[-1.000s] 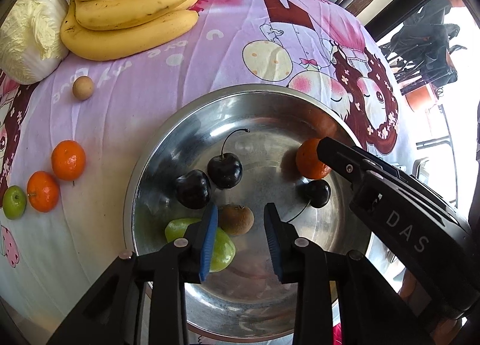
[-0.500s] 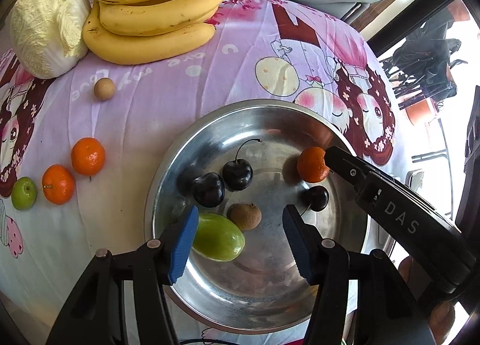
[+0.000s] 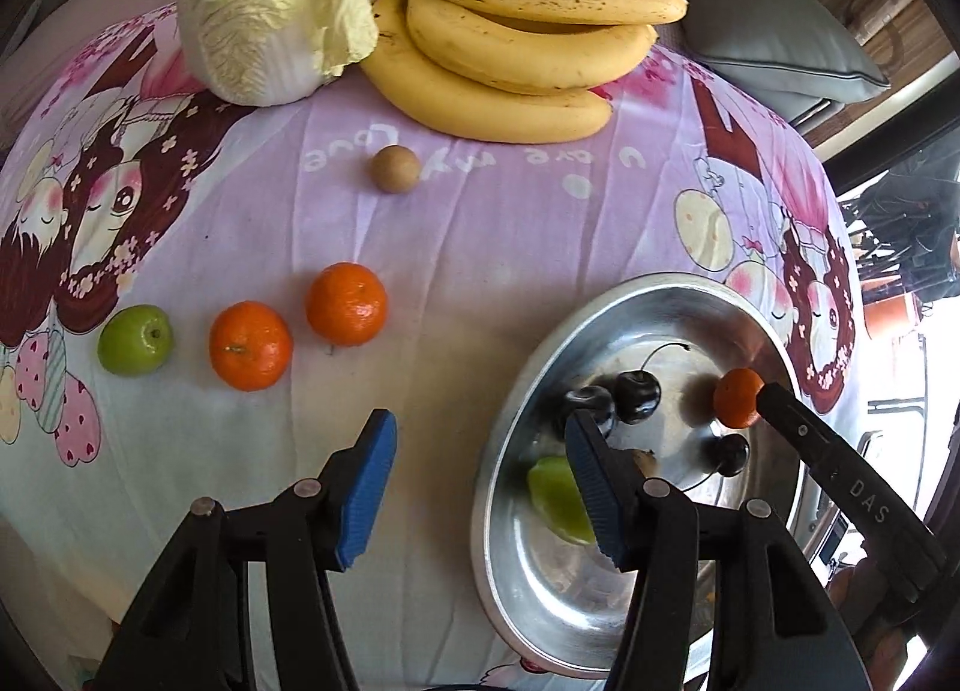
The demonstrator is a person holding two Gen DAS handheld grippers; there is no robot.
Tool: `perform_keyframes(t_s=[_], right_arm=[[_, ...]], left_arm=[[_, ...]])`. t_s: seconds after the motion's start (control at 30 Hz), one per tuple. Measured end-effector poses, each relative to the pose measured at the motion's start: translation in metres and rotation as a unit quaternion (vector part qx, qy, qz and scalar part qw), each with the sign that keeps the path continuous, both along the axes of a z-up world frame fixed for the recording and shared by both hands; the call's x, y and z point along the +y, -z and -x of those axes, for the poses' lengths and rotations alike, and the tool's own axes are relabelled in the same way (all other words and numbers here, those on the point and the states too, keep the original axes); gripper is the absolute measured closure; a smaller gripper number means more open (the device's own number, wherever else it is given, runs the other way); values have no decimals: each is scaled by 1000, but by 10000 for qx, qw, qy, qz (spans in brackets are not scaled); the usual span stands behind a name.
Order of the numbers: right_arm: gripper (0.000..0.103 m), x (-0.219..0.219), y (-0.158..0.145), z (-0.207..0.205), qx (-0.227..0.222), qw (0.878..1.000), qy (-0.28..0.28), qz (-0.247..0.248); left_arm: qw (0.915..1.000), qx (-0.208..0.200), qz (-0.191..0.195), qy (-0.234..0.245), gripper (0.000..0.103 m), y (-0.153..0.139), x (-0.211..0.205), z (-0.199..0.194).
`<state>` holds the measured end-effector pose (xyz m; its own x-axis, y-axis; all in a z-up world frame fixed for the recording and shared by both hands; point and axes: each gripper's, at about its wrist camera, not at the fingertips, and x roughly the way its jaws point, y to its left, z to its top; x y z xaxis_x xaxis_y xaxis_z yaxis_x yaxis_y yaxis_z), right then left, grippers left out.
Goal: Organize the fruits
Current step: 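Open the left tool to drop the kiwi into the bowl while the right tool releases the tangerine, then withdraw both open tools from the bowl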
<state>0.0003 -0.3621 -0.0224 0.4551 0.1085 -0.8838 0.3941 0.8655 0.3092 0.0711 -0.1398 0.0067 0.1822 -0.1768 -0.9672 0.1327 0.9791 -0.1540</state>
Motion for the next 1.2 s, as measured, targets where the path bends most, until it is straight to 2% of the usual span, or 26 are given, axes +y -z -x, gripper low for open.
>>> perform_keyframes(t_s=[0.07,0.3,0.47,0.67,0.8,0.87,1.2], right_arm=[[43,4,-1,-1,-1,10000,-48,-8],[42,22,-2,-5,8,9996,-267,-59],[40,34,0,-8,67,9992,-393,-73],[40,45,3,-11,131,9985,-538,-37],[38,53,3,-13,166,9978,-641,100],[34,57,3,-14,153,9973,-703,173],[25,71,4,-20,193,9953,-845,425]], left_arm=[[9999,-17,-94,-59,43,0,6,0],[9992,-69,-353,-190,43,1,19,-3],[9986,-96,-475,-205,34,2,25,-4],[9972,-127,-721,-178,33,3,31,-4],[9966,-169,-776,-201,25,-1,41,-2],[9962,-182,-821,-233,22,0,45,-3],[9975,-149,-606,-329,17,7,65,-5]])
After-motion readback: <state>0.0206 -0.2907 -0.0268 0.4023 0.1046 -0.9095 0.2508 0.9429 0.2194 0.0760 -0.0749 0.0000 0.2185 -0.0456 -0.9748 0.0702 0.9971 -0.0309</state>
